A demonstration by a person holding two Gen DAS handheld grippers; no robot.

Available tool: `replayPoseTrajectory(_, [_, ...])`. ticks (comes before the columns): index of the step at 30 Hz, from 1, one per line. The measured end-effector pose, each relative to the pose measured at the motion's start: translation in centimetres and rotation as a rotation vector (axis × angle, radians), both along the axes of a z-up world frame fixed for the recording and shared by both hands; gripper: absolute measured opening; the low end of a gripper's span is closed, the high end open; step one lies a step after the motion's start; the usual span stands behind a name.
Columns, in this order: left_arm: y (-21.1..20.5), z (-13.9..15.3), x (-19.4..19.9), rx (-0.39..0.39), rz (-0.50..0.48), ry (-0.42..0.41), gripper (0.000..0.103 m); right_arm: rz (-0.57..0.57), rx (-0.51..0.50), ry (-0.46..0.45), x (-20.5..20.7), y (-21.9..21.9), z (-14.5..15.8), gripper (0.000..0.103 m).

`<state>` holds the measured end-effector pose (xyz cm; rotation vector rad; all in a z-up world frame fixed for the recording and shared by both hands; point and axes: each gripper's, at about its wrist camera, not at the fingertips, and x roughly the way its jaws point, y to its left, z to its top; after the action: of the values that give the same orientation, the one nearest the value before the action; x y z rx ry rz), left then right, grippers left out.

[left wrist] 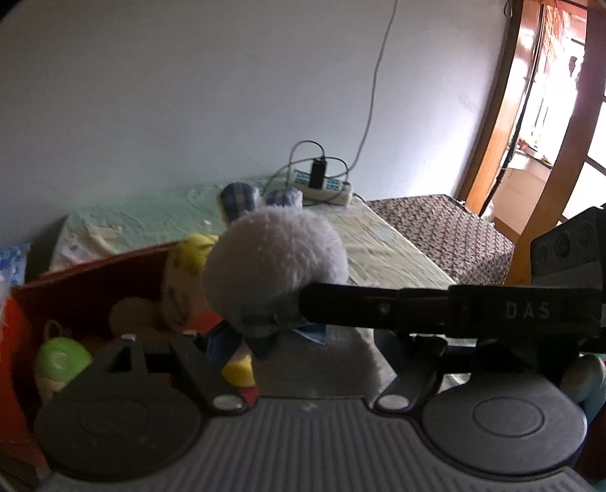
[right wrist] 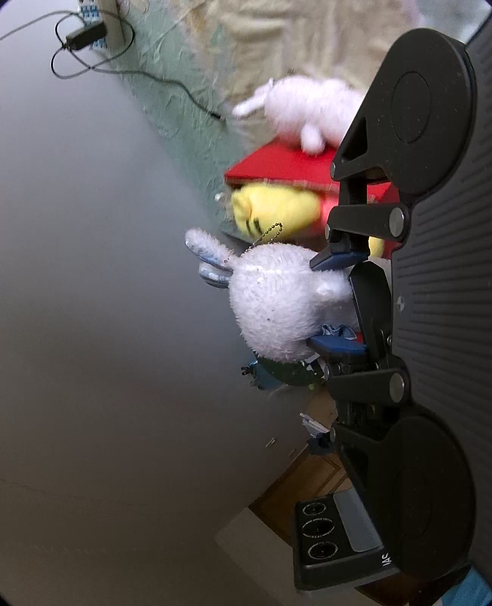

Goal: Organize objects
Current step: 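Lift the bunny with the right gripper and carry it over the red box, then lower the bunny into the red box beside the tiger plush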

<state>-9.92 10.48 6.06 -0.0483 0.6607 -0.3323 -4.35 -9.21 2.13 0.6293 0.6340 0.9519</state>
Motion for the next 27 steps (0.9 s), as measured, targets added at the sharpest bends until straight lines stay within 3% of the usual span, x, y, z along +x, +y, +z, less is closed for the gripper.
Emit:
replayPoseTrajectory(13, [7.0, -1.3, 1.6, -0.002, 0.052, 0.03, 0.077, -0.006, -0.039, 0.022, 2.0, 7.2, -1.3, 0.04])
replayPoseTrajectory(27, [9.5, -6.0, 6.4, -0.015, 0.025, 0.149, 0.078, -0.078, -0.215, 0.054, 4.4, 10.1, -4.1, 0.039])
